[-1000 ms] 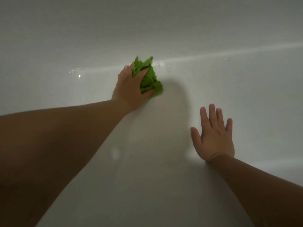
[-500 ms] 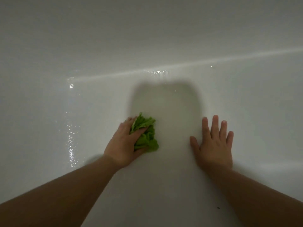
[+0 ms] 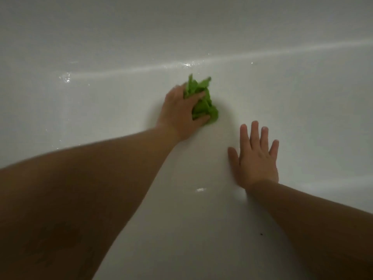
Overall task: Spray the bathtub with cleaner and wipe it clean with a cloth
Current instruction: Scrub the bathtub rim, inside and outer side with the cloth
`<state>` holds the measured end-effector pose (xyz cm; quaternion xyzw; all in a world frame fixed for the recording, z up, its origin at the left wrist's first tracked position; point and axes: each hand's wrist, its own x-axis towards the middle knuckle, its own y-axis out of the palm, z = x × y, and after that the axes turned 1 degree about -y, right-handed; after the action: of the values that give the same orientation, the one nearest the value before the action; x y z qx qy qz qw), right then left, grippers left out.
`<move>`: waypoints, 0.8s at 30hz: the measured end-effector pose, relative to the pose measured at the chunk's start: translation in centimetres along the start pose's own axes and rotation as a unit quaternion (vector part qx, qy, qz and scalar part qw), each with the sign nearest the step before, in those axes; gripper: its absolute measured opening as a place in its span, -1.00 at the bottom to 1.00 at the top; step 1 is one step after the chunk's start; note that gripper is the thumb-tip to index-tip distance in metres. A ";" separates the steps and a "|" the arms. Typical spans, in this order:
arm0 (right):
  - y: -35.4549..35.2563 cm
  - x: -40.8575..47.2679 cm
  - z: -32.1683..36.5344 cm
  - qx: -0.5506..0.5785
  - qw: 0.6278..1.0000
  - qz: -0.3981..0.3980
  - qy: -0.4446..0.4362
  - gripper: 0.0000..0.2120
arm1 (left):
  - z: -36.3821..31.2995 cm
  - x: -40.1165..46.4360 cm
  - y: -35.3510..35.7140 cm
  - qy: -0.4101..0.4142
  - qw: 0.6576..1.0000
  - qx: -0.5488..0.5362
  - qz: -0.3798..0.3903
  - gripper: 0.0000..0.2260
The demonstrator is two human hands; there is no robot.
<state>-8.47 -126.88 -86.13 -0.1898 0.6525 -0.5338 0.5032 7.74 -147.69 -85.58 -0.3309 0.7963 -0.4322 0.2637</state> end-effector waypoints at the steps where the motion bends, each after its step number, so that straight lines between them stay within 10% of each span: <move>1: -0.1 0.0 0.0 0.009 1.000 -0.002 -0.002 -0.37 | -0.7 -2.4 0.8 0.012 1.000 -0.008 0.026 -0.37; 10: -0.5 0.3 -0.4 0.057 0.998 -0.015 0.019 -0.45 | 1.9 -13.3 1.8 0.177 0.979 0.027 0.097 -0.42; 16: -0.7 1.4 -0.9 0.041 0.999 -0.021 0.005 -0.45 | 3.0 -0.1 -1.7 0.014 0.999 0.046 -0.004 -0.33; 24: -1.2 3.3 -2.8 0.080 0.995 -0.047 -0.040 -0.43 | -2.1 5.0 0.3 0.024 1.000 0.011 -0.012 -0.36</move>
<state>-12.66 -128.48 -86.81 -0.2005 0.5775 -0.5997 0.5164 2.93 -150.27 -85.52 -0.3274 0.7936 -0.4516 0.2429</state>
